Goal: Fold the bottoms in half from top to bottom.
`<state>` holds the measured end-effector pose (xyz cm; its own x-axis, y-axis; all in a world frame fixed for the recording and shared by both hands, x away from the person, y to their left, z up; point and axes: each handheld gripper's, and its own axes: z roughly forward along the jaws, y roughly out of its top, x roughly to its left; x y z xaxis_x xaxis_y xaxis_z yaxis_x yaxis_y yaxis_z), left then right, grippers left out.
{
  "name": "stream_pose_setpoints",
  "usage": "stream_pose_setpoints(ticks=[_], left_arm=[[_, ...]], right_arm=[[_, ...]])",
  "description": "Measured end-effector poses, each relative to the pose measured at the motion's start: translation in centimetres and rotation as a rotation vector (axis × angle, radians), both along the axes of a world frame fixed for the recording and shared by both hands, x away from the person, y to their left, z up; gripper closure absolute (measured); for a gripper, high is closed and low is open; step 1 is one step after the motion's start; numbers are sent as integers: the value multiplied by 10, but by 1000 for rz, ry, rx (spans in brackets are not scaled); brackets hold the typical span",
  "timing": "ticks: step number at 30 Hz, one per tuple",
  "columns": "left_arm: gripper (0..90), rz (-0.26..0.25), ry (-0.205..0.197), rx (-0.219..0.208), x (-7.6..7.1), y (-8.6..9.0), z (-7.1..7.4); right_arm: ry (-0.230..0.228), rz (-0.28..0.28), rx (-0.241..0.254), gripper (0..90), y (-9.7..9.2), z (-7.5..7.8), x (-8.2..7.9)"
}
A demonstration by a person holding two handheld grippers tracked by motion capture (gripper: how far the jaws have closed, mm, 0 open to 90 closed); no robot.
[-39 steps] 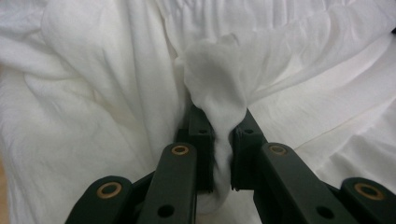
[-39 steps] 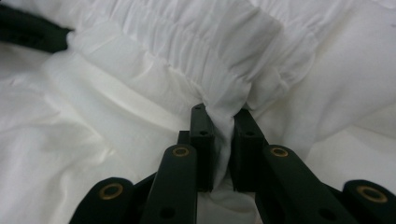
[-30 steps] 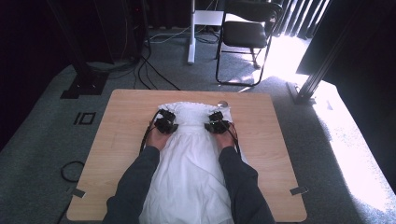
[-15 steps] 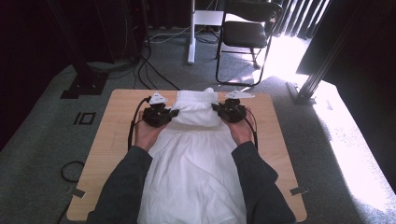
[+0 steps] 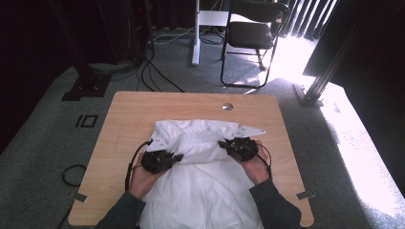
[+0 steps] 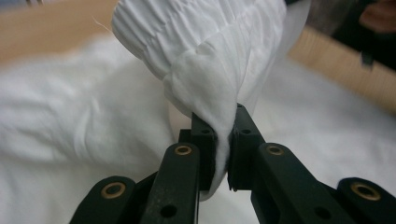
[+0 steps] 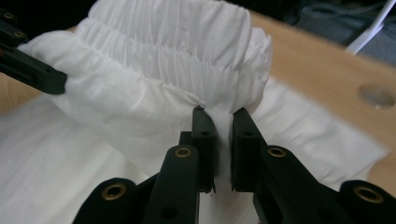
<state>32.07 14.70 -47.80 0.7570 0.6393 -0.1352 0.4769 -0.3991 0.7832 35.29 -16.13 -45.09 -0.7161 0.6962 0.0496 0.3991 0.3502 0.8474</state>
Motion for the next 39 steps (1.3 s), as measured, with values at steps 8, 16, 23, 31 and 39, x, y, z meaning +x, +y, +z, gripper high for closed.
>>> stream_pose_setpoints(ticks=[8,16,23,31,39], left_arm=[[845,24,122,120,5,-3,-56],[842,50,79,211,41,-6,-54],[838,102,70,258,90,-14,-50],[836,203,69,225,134,-23,-52],[855,246,83,194,145,-28,-43]], right_arm=[[189,-2,-71,831,9,-75,-13],[255,-55,-27,828,17,-97,10],[244,-109,-28,827,21,-97,43],[254,-198,-76,828,26,-90,109],[234,-234,-115,834,29,-82,139]])
